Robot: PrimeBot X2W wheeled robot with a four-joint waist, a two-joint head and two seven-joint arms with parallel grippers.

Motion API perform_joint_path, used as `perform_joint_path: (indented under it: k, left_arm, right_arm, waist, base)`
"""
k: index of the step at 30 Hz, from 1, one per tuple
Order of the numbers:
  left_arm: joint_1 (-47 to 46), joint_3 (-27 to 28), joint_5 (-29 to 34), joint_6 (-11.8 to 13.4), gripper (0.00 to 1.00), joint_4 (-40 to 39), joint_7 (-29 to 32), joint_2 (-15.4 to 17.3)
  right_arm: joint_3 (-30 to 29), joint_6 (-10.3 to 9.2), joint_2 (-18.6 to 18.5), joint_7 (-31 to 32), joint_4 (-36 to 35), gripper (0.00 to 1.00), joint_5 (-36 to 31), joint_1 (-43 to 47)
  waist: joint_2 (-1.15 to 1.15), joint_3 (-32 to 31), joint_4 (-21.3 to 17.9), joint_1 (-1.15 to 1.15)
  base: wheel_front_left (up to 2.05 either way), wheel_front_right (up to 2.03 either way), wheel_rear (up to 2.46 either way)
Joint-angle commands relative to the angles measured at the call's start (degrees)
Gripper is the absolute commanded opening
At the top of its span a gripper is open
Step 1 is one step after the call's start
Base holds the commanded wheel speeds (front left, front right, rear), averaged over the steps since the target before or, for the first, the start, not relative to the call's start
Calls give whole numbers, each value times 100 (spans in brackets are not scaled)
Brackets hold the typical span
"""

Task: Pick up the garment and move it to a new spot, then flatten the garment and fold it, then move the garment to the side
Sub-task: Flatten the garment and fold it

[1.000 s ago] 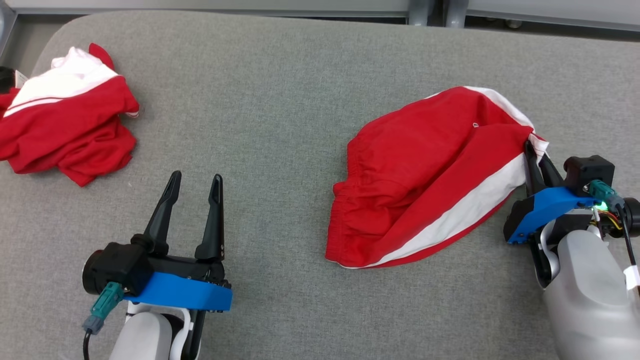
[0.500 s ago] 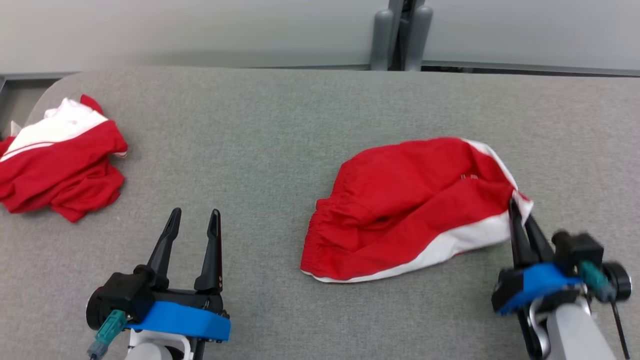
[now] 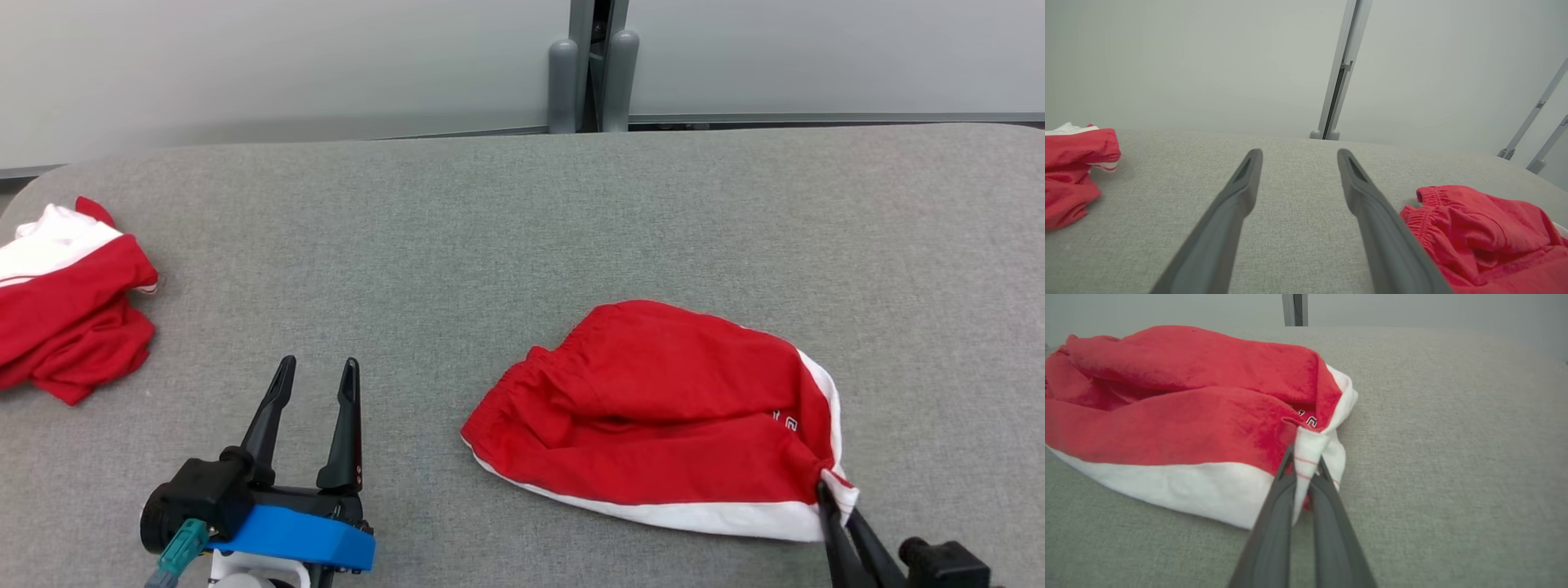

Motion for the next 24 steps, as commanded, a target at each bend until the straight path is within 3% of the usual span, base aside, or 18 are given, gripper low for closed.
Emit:
perform_joint_path:
  k: [1, 6, 12, 18, 24]
  left_arm:
    - [-12, 14, 8, -12, 100, 14, -17, 20]
    - [-27, -18, -6, -20, 100, 36, -17, 20]
    - [22, 10, 3, -7, 100, -6, -17, 20]
    - [-63, -1, -12, 7, 100, -27, -17, 20]
    - [-93, -41, -79, 33, 100, -50, -17, 19]
  right_arm:
    - [-57, -1, 7, 17, -108, 100, 59, 67]
    - [-272, -1, -80, -11, -552, 100, 105, -99]
    - [-424, -1, -433, 318, -947, 100, 27, -755]
    - [-456, -1, -722, 890, -920, 100, -3, -1436]
    - [-408, -1, -841, 1459, -525, 100, 68, -1473]
  waist:
    - [0, -8, -26, 1]
    - [0, -55, -58, 1]
    - [0, -49, -37, 1]
    - [0, 58, 103, 1]
    - [0, 170, 255, 1]
  base:
    - [0, 0, 0]
    - [0, 0, 0]
    - [0, 0, 0]
    - [0, 0, 0]
    - [0, 0, 0]
